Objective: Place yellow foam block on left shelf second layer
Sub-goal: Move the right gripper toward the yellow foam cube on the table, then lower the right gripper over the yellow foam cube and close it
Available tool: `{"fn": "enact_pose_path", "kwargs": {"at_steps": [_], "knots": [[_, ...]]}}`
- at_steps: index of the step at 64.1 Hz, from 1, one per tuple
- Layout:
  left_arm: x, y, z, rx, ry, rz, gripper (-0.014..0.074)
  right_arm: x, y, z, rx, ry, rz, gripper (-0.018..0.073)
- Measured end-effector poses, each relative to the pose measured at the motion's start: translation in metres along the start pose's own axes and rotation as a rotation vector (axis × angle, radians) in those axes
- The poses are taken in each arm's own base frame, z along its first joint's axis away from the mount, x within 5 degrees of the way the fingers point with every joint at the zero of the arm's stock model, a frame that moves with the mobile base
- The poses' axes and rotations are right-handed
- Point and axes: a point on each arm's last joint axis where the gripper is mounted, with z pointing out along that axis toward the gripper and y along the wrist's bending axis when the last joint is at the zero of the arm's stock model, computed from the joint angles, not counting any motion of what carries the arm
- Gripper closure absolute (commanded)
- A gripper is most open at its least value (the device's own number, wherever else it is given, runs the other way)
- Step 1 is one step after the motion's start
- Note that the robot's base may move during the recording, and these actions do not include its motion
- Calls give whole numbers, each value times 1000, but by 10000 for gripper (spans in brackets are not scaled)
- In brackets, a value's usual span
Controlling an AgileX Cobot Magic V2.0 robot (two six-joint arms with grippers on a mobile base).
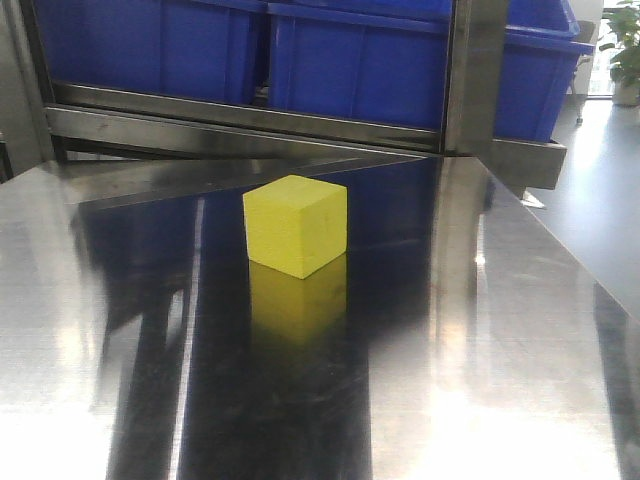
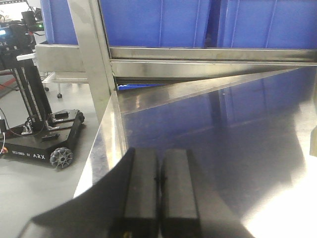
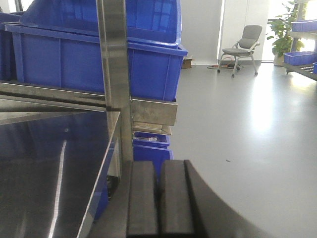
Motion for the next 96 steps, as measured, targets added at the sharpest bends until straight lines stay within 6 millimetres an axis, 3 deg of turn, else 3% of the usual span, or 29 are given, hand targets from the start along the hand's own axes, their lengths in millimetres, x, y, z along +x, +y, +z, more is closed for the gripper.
{"fn": "enact_pose_path", "kwargs": {"at_steps": [29, 44, 56, 71, 77, 96], "knots": [[0, 0, 0, 0, 0, 0, 460, -5, 0, 0, 0, -17, 4, 503], [0, 0, 0, 0, 0, 0, 460, -71, 5, 3, -28, -37, -23, 503], [0, 0, 0, 0, 0, 0, 460, -117, 18, 35, -142, 90, -64, 463], [0, 0, 0, 0, 0, 0, 460, -129, 59, 83, -373, 336, -120, 41], [0, 0, 0, 0, 0, 0, 460, -128, 75, 101, -425, 427, -146, -54], [0, 0, 0, 0, 0, 0, 460, -133, 116, 156, -476, 686, -239, -64]]}}
